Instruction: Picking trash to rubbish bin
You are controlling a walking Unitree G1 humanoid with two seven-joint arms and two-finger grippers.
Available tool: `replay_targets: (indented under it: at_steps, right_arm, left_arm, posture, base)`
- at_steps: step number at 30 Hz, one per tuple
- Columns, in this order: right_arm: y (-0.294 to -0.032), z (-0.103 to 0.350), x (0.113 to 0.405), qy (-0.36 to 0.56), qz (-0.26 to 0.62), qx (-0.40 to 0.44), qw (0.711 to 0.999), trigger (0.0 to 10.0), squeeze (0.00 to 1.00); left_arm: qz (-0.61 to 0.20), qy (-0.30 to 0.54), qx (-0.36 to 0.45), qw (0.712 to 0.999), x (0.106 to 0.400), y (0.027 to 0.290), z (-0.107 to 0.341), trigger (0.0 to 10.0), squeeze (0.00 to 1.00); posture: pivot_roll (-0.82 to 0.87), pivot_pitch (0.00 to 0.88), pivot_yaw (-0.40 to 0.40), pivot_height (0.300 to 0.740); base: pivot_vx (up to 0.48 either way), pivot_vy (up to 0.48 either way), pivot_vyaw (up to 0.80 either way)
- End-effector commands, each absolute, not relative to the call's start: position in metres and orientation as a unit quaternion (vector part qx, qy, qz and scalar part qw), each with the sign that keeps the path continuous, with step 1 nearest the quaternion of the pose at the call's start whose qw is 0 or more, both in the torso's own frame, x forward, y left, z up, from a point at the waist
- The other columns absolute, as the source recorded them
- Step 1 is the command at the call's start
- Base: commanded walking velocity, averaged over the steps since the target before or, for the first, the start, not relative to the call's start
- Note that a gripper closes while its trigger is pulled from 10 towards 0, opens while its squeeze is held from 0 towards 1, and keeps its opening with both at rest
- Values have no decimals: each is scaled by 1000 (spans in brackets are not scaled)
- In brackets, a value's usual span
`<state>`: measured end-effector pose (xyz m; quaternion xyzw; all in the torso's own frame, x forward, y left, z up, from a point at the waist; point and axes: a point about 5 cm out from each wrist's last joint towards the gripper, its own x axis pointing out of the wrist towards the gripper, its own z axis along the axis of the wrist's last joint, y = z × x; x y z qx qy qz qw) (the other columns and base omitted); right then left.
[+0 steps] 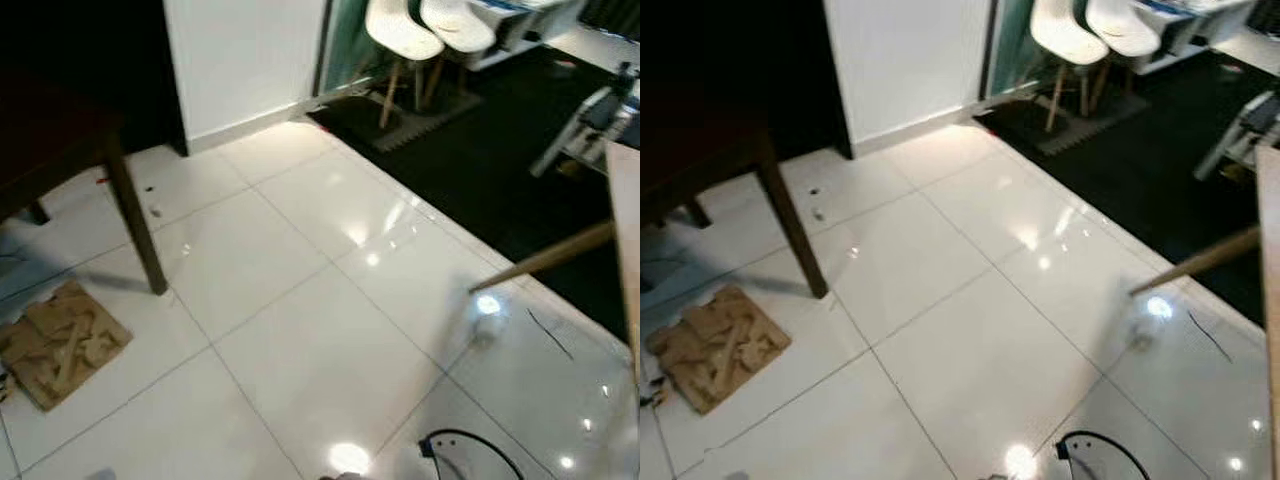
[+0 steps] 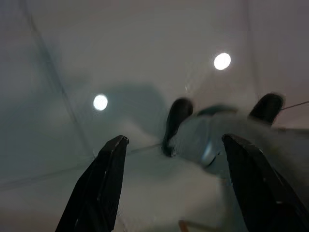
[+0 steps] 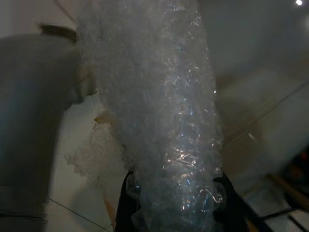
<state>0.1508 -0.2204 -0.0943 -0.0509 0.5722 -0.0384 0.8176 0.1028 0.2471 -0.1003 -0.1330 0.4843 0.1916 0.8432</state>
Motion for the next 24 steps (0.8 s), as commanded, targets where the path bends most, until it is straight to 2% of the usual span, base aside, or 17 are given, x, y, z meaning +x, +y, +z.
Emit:
replay_targets:
  at_steps: [1,24]
  right_arm:
    - [-223,-97,143,582,-45,-44,811,10000,0]
    - [-221,-95,149,572,-29,-48,819,10000,0]
  left_arm:
    - [190,505,-133,831,90,243,-105,10000,0]
    - [171,511,-136,831,89,232,-108,10000,0]
  posture:
    - [184,110,-56,740]
    - [204,111,-80,740]
  base:
    - [0,0,-800]
    - [0,0,-800]
